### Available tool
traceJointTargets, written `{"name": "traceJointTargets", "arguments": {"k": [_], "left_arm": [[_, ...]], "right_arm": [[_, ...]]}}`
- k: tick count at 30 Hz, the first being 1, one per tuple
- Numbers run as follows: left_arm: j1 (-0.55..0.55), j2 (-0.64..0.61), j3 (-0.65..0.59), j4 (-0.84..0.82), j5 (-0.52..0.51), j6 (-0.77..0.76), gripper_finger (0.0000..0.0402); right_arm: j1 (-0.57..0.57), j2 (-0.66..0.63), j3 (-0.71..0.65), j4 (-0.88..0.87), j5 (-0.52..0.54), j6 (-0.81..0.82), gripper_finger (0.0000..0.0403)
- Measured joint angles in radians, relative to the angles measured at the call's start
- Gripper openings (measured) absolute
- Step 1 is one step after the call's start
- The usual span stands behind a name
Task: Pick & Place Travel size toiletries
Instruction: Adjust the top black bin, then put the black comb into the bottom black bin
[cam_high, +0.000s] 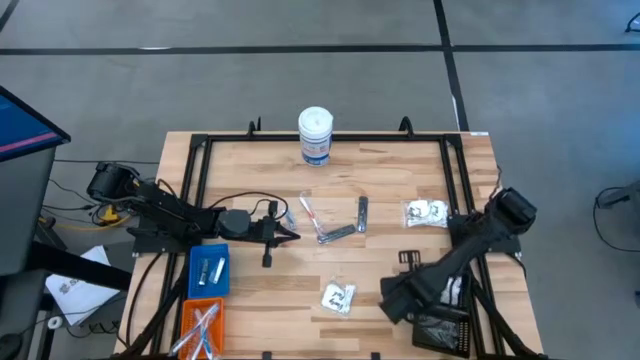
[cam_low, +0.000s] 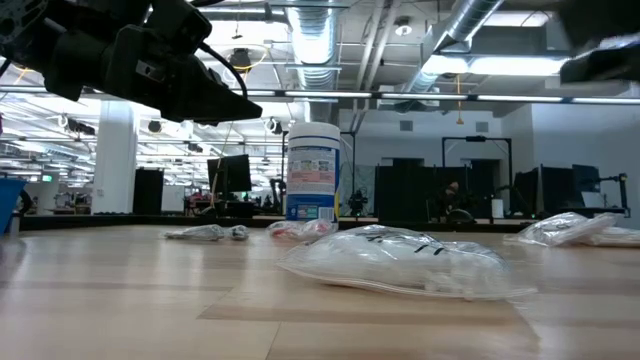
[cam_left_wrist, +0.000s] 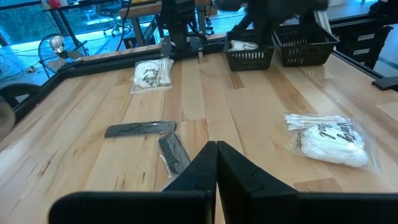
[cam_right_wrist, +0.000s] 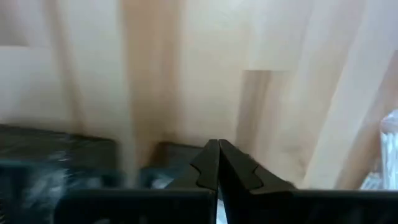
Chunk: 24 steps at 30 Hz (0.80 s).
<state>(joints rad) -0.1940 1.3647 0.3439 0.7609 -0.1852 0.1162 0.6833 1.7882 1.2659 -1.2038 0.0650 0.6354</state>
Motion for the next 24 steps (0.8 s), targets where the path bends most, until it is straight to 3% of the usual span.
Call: {"name": "traceJointTargets", "arguments": {"k": [6,10,17,20,24], "left_arm": [[0.0,0.0,0.0,-0.002,0.0,0.0,0.0],[0.0,0.0,0.0,-0.002,0.0,0.0,0.0],[0.0,0.0,0.0,-0.002,0.0,0.0,0.0],[0.0,0.0,0.0,-0.002,-0.021,0.0,0.0],[-0.002,0.0,0.0,-0.027,-0.096,0.004,0.0]], "right_arm": [[-0.043,0.0,-0.075,-0.004,-0.02,0.01,0.0],[-0.041,-0.001,-0.111,0.02,-0.105,0.02,0.0],[-0.015,-0.001,-0.096,0.068,-0.172,0.036,0.0],[-0.01,-0.001,-0.06,0.068,-0.163,0.015,0.0],[-0.01,-0.001,0.001,0.071,-0.058,-0.03,0.0]]}}
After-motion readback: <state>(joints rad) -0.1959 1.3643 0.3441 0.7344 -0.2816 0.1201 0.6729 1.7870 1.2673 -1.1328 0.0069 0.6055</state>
